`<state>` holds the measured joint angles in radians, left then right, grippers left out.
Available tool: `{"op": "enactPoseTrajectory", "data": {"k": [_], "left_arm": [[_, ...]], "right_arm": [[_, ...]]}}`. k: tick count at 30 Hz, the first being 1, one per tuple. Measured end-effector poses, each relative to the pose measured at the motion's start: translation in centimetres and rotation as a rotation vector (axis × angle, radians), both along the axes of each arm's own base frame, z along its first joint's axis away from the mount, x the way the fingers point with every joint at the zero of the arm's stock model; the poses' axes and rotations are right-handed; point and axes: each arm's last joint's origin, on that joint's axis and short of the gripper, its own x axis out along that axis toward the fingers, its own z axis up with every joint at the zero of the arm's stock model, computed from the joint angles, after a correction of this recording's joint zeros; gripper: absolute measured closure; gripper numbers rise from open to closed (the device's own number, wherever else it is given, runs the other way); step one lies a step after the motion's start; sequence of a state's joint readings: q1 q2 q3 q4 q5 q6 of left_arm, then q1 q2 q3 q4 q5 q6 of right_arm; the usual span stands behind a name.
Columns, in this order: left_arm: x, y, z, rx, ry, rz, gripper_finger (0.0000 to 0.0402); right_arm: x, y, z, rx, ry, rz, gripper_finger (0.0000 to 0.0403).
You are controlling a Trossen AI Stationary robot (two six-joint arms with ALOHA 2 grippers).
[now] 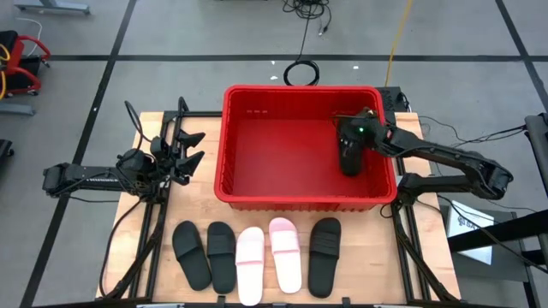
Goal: Pick and place slides into bin
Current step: Put the black slide into the red basket
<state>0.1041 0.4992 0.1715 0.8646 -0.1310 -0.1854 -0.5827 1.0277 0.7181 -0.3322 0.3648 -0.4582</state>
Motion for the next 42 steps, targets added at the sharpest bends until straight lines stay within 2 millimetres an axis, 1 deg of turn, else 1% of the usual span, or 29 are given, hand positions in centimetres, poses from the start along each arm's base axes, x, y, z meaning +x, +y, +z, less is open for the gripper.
{"op": "enactPoseTrajectory", "data": {"k": [5, 11, 15, 18, 22, 25, 31, 34, 36, 40, 42], "left_arm": [[0.0, 0.0, 0.0, 0.000, 0.000, 0.000, 0.0062], [0.0, 0.0, 0.0, 0.000, 0.000, 0.000, 0.0062], [0.0, 0.0, 0.0, -0.001, 0.000, 0.000, 0.0062], [0.0, 0.0, 0.0, -0.001, 0.000, 0.001, 0.0062], [0.0, 0.0, 0.0, -0.001, 0.000, 0.000, 0.0062], [0.0, 0.0, 0.0, -0.002, 0.000, 0.000, 0.0062], [0.0, 0.0, 0.0, -0.002, 0.000, 0.000, 0.0062], [0.0, 0.0, 0.0, -0.003, 0.004, 0.000, 0.0062], [0.1, 0.0, -0.2, -0.008, 0.025, -0.003, 0.0062], [0.4, 0.0, -0.7, -0.034, 0.080, -0.014, 0.0062], [0.5, 0.0, -1.0, -0.048, 0.108, -0.020, 0.0062]], "right_arm": [[0.1, 1.0, 2.1, -0.082, -0.171, 0.031, 0.0217], [0.4, 2.8, 4.8, -0.180, -0.372, 0.117, 0.0218], [0.7, 4.2, 6.2, -0.192, -0.526, 0.168, 0.0218], [0.8, 5.2, 6.9, -0.162, -0.637, 0.196, 0.0218], [1.2, 6.3, 7.4, -0.062, -0.759, 0.287, 0.0218], [1.5, 7.1, 7.7, 0.059, -0.850, 0.380, 0.0218], [2.0, 8.8, 8.1, 0.411, -0.990, 0.569, 0.0218], [2.2, 9.8, 8.0, 0.580, -0.992, 0.656, 0.0218], [2.5, 10.6, 7.7, 0.653, -0.963, 0.723, 0.0218], [3.5, 12.6, 7.2, 0.719, -0.913, 0.841, 0.0218], [4.0, 13.8, 6.8, 0.728, -0.934, 0.918, 0.0218]]}}
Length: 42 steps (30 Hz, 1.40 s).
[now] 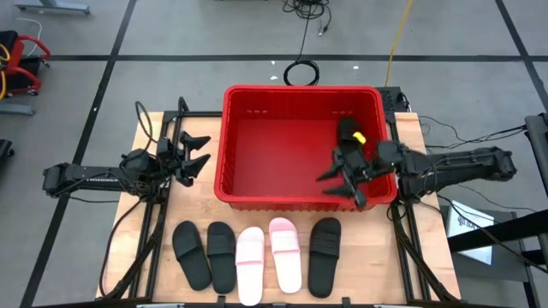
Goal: Pick and place slides into bin
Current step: Put the black slide into the red basket
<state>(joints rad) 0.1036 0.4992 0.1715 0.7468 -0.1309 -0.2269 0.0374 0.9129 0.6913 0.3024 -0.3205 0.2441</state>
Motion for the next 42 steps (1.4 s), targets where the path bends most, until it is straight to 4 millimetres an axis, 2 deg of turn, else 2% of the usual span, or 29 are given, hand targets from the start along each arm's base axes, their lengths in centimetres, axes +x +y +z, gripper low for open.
{"op": "enactPoseTrajectory", "data": {"k": [5, 9, 13, 19, 22, 30, 38, 42], "left_arm": [[0.1, -0.2, -0.1, -0.040, 0.000, -0.088, 0.0062], [-0.1, -0.6, 0.4, -0.008, -0.049, -0.240, 0.0062], [-0.3, -1.0, 0.8, 0.016, -0.082, -0.355, 0.0062], [-0.2, -1.2, 0.6, 0.012, -0.069, -0.388, 0.0062], [-0.1, -1.4, 0.5, 0.009, -0.058, -0.398, 0.0062], [-0.2, -1.5, 0.6, 0.001, -0.070, -0.392, 0.0062], [-0.1, -1.5, 0.6, 0.004, -0.069, -0.388, 0.0062], [-0.1, -1.5, 0.6, 0.008, -0.064, -0.385, 0.0062]], "right_arm": [[0.2, 2.8, -1.5, -0.053, -0.162, 0.158, 0.0218], [-0.1, 4.0, -2.4, -0.049, -0.208, 0.191, 0.0218], [-0.7, 5.4, -2.0, -0.002, -0.238, 0.238, 0.0218], [-2.2, 8.4, -0.9, -0.068, -0.420, 0.330, 0.0218], [-2.8, 9.4, -0.8, -0.085, -0.450, 0.336, 0.0218], [-3.4, 11.5, -0.9, -0.178, -0.427, 0.199, 0.0218], [-2.8, 13.7, 0.7, -0.326, -0.116, 0.090, 0.0218], [-2.4, 14.9, 0.7, -0.378, -0.092, 0.085, 0.0218]]}}
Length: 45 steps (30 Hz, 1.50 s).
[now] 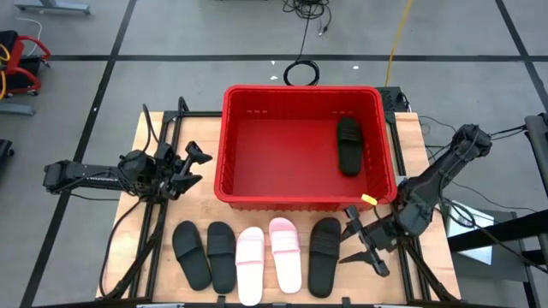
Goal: Pick and place slides into bin
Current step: Put the black slide into the red basket
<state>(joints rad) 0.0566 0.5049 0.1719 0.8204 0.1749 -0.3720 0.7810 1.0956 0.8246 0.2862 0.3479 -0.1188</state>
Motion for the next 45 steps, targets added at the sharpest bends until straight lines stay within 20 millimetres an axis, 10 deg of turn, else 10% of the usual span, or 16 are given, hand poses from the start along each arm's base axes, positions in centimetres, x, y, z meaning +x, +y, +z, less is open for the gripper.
{"op": "enactPoseTrajectory", "data": {"k": [26, 45], "left_arm": [[0.0, 0.0, -0.1, -0.001, 0.009, 0.000, 0.0062], [0.1, 0.0, -0.3, 0.001, 0.033, 0.004, 0.0062]], "right_arm": [[5.8, 5.2, -0.5, -0.355, 0.449, -0.476, 0.0218], [5.6, 5.2, -2.0, -0.210, 0.668, -0.554, 0.0218]]}}
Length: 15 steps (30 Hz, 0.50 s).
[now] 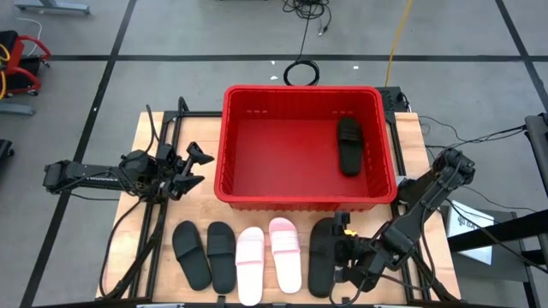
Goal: Pick and place slides into bin
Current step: Put the black slide into the red basket
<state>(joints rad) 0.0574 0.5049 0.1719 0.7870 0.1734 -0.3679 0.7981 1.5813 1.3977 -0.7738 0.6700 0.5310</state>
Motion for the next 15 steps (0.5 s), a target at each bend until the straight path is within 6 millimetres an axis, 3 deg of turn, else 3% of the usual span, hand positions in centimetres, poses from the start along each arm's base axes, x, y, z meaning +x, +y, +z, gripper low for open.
{"op": "enactPoseTrajectory", "data": {"k": [9, 15], "left_arm": [[0.0, 0.0, -0.1, 0.000, 0.006, 0.015, 0.0062], [0.1, 0.1, -0.1, -0.002, 0.013, 0.018, 0.0062]], "right_arm": [[1.1, 2.4, -4.4, 0.175, 0.244, 0.038, 0.0218], [1.2, 2.7, -5.1, 0.210, 0.293, 0.028, 0.0218]]}}
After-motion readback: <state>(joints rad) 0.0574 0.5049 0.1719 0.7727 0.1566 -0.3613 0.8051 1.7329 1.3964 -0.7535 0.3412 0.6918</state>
